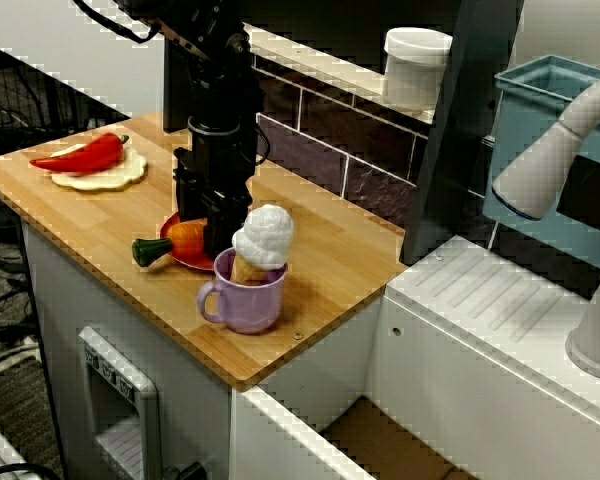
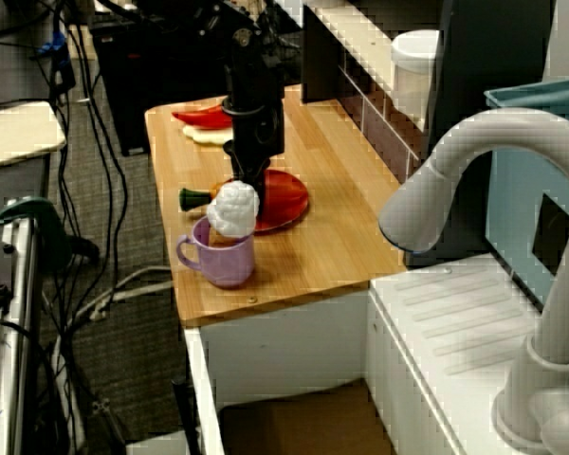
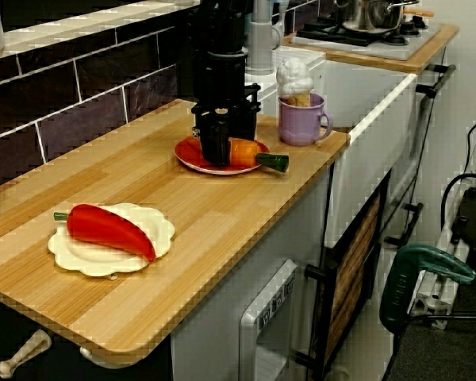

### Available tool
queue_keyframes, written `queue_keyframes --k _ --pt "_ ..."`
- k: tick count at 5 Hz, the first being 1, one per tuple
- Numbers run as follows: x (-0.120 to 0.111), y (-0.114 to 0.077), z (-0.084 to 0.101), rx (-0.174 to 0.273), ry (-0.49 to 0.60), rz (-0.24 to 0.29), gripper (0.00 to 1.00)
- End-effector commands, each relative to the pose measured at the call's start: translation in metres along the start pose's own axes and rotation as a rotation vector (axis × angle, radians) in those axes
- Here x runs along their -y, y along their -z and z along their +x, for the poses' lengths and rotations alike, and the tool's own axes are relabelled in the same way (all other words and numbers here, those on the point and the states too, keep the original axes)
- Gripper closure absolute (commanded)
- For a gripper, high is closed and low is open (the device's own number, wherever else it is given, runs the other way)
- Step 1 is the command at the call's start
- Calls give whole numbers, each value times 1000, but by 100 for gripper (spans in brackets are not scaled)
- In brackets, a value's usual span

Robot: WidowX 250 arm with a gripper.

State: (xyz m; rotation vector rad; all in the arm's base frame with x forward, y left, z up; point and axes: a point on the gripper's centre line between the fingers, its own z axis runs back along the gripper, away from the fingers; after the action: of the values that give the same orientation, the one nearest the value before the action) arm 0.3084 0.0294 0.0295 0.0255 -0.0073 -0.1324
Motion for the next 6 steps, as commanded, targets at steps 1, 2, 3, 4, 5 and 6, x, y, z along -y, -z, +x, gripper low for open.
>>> queue_keyframes --k 1,2,3,4,5,6 --pt "-29 -61 9 93 -37 -11 100" --pt "-57 -87 2 118 -56 -54 100" --pt "-84 -95 -9 161 -18 -11 100" --pt "-103 -83 -16 183 9 32 100" --pt "-114 -69 -23 216 13 98 100" --pt "-123 -59 -26 238 44 130 100"
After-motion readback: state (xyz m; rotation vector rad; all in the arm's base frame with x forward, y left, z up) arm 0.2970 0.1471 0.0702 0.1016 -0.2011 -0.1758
